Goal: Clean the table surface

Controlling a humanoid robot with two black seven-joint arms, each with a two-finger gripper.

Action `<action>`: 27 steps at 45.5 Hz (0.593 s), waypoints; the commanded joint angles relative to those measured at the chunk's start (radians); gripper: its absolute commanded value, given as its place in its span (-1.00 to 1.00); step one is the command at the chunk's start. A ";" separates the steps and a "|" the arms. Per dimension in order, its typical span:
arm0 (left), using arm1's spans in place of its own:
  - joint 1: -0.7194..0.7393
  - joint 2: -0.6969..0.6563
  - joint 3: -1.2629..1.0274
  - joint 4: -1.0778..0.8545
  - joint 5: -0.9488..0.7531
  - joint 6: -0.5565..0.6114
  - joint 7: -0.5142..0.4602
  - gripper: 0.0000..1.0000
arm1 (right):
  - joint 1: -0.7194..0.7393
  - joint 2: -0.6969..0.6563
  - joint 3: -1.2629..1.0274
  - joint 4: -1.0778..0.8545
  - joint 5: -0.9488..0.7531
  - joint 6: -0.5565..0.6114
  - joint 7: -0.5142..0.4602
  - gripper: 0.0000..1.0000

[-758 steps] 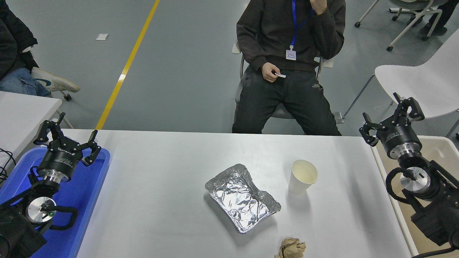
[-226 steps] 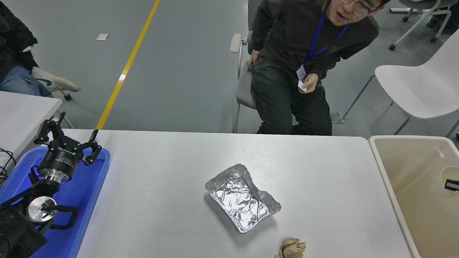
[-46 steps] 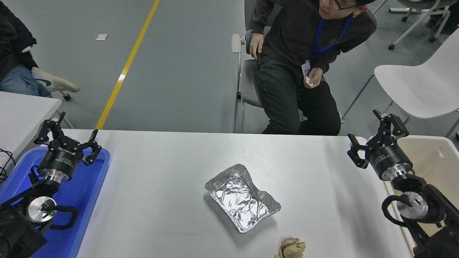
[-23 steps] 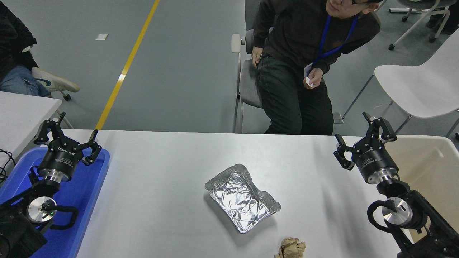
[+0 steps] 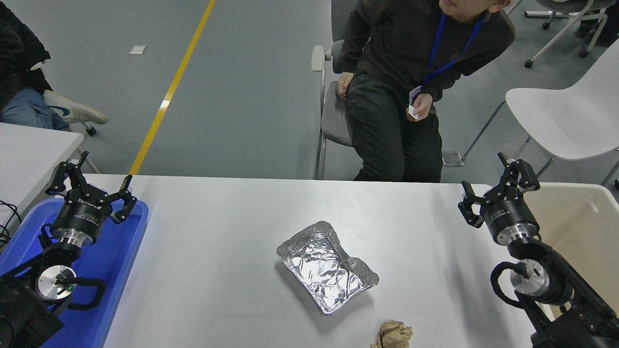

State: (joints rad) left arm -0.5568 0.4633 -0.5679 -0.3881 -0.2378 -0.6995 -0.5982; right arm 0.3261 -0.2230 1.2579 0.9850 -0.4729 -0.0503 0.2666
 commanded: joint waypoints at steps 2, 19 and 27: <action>0.000 0.000 0.000 0.000 0.000 0.000 0.000 1.00 | 0.031 0.001 -0.044 -0.061 -0.006 -0.023 0.002 1.00; 0.000 0.000 0.000 0.000 0.000 0.000 0.000 1.00 | 0.047 -0.033 -0.103 -0.042 -0.003 -0.052 -0.121 1.00; 0.000 0.000 0.000 0.000 0.002 0.000 0.000 1.00 | 0.054 -0.117 -0.164 0.145 -0.003 -0.233 -0.341 1.00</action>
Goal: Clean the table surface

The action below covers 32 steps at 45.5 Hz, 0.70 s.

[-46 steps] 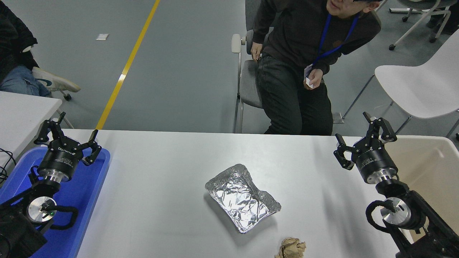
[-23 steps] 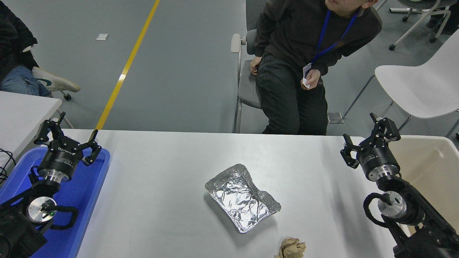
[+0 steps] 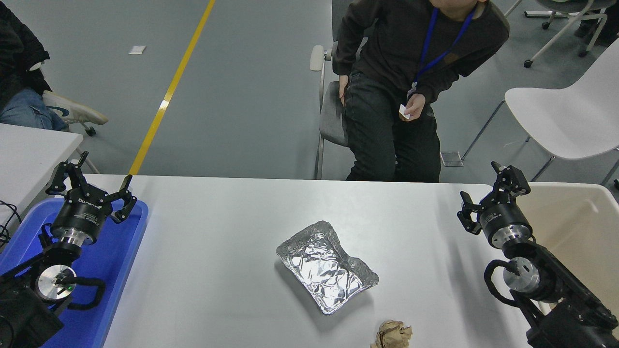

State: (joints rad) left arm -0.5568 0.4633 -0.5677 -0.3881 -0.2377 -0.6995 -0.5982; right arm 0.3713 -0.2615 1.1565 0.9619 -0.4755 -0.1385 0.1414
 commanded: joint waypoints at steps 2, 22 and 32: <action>0.000 0.000 0.000 0.000 0.000 0.000 0.000 1.00 | 0.008 -0.105 -0.072 0.214 0.000 -0.142 -0.264 1.00; -0.002 0.000 -0.001 0.000 0.000 0.000 0.000 1.00 | 0.098 -0.298 -0.426 0.396 -0.253 -0.112 -0.299 1.00; 0.000 0.000 -0.001 0.000 0.000 0.000 0.000 1.00 | 0.351 -0.485 -0.766 0.526 -0.279 -0.014 -0.241 1.00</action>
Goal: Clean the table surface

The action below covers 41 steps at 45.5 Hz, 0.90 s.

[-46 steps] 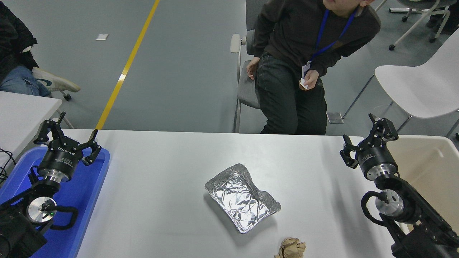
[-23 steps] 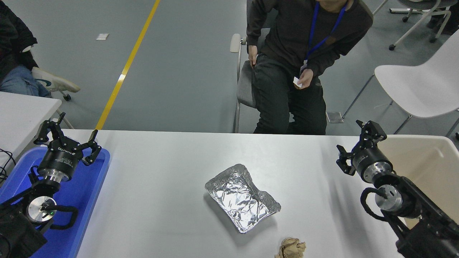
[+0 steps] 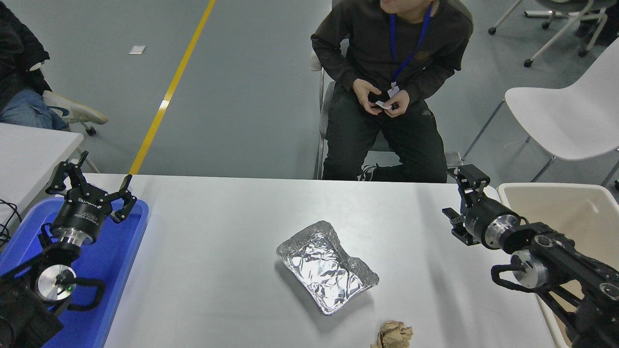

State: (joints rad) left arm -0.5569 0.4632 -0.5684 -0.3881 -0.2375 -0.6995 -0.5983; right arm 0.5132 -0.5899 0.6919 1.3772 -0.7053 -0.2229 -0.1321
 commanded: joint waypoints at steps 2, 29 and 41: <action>0.000 0.000 -0.001 0.000 0.001 0.000 0.000 1.00 | 0.260 -0.171 -0.369 0.111 -0.065 0.085 0.035 1.00; 0.000 0.000 -0.001 0.000 0.000 0.000 0.000 1.00 | 0.613 -0.064 -0.962 0.125 -0.497 0.102 0.104 1.00; 0.000 0.000 -0.001 0.000 0.000 0.000 0.000 1.00 | 0.686 0.062 -1.086 0.076 -0.582 0.096 0.104 1.00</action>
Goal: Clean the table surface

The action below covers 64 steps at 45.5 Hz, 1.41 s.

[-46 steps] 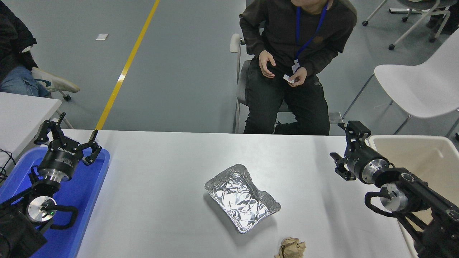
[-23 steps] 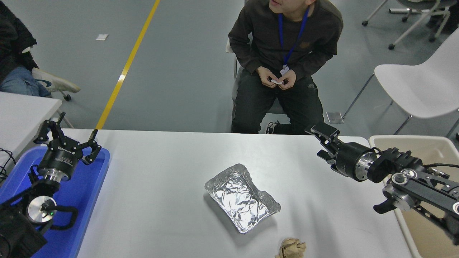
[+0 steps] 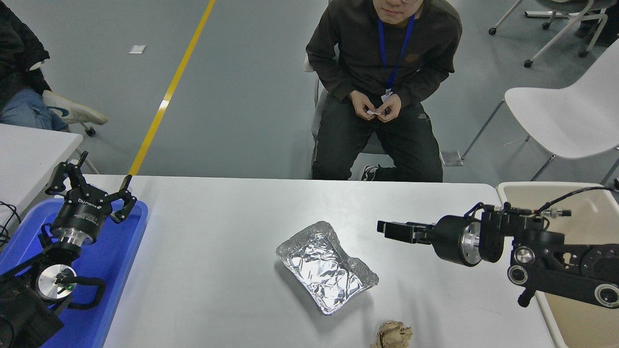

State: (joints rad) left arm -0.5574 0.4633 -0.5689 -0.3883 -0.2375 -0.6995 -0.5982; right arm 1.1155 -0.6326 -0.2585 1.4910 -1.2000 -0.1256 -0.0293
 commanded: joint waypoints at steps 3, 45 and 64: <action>-0.001 0.000 0.000 0.000 0.000 0.000 0.000 1.00 | 0.118 0.158 -0.185 -0.072 -0.079 -0.002 0.000 1.00; 0.001 0.000 0.000 0.000 0.000 0.000 0.000 1.00 | 0.024 0.479 -0.286 -0.440 -0.075 -0.009 0.002 0.99; 0.001 0.000 0.000 0.000 0.000 0.000 0.000 1.00 | -0.026 0.485 -0.294 -0.512 -0.078 -0.051 0.006 0.93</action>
State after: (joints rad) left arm -0.5573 0.4633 -0.5691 -0.3883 -0.2374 -0.6995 -0.5983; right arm 1.1069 -0.1578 -0.5472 1.0110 -1.2767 -0.1651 -0.0245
